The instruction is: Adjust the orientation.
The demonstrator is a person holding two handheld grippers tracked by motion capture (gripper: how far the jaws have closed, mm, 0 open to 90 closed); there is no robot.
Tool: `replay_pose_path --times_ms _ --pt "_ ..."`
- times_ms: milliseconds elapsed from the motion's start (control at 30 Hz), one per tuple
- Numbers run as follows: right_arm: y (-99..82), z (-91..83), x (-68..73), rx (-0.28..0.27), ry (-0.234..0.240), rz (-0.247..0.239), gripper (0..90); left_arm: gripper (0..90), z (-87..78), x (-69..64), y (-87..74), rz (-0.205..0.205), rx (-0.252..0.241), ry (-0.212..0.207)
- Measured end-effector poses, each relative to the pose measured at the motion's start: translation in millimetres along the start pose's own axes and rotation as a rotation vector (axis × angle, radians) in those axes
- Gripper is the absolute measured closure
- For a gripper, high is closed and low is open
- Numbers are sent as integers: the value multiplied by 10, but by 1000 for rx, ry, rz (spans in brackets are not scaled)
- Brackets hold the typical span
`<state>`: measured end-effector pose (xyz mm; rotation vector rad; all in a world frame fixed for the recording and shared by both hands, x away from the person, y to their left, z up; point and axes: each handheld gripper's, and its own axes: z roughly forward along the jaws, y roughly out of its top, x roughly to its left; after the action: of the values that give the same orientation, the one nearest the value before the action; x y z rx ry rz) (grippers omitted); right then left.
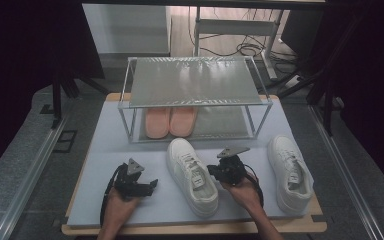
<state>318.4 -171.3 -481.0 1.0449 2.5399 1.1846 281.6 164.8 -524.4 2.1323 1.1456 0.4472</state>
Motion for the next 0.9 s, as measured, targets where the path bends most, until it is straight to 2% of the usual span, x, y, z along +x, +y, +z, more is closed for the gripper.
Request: replay_pose_path --times_ms 367,600,733,900 --pt "-63 -403 125 -14 11 0 786 148 0 1 0 0 0 -1" --pt "-48 -567 247 -13 32 -7 755 148 0 1 0 0 1 -1" --pt "-24 -578 312 -4 35 -18 723 148 3 -3 0 -4 -5 0" --pt "-19 -473 334 24 35 -20 679 148 0 1 0 0 0 -1"
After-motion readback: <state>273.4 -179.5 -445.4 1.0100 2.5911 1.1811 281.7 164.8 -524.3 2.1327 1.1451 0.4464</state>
